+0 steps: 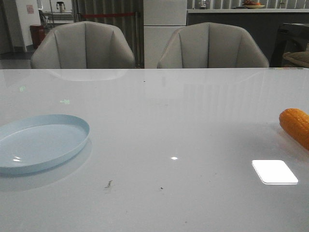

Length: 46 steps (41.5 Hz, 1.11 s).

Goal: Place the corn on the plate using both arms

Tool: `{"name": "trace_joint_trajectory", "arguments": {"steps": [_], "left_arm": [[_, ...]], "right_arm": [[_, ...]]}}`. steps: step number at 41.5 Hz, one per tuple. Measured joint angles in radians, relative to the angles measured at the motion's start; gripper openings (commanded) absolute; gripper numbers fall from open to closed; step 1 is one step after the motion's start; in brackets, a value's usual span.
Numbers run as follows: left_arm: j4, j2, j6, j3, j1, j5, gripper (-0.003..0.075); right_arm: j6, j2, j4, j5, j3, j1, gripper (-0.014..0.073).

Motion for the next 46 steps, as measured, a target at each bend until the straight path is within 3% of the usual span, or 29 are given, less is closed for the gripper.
{"name": "trace_joint_trajectory", "arguments": {"steps": [3, 7, 12, 16, 20, 35, 46], "left_arm": [[-0.010, 0.006, 0.000, 0.000, 0.000, 0.031, 0.0144], [-0.049, 0.016, 0.000, 0.000, 0.000, 0.059, 0.0262], [-0.096, 0.032, 0.000, 0.000, 0.000, 0.063, 0.0483], [-0.111, 0.038, 0.000, 0.000, 0.000, 0.058, 0.0587], [-0.115, 0.040, 0.000, 0.000, 0.000, 0.043, 0.0580], [-0.116, 0.054, 0.000, -0.002, 0.000, 0.059, 0.0508], [-0.179, 0.234, 0.000, -0.135, 0.000, 0.296, 0.0509]], "right_arm": [[0.000, 0.002, 0.000, 0.024, 0.000, 0.000, 0.0085], [0.000, 0.002, 0.000, 0.046, 0.000, 0.000, 0.0183], [0.000, 0.004, 0.000, 0.054, -0.002, 0.000, 0.0394], [0.000, 0.006, 0.000, 0.058, -0.002, 0.000, 0.0552], [0.000, 0.006, 0.000, 0.058, -0.002, 0.000, 0.0617], [0.000, 0.012, 0.000, 0.071, -0.002, 0.000, 0.0613], [0.000, 0.012, 0.000, 0.092, -0.002, 0.000, 0.0613]]}}
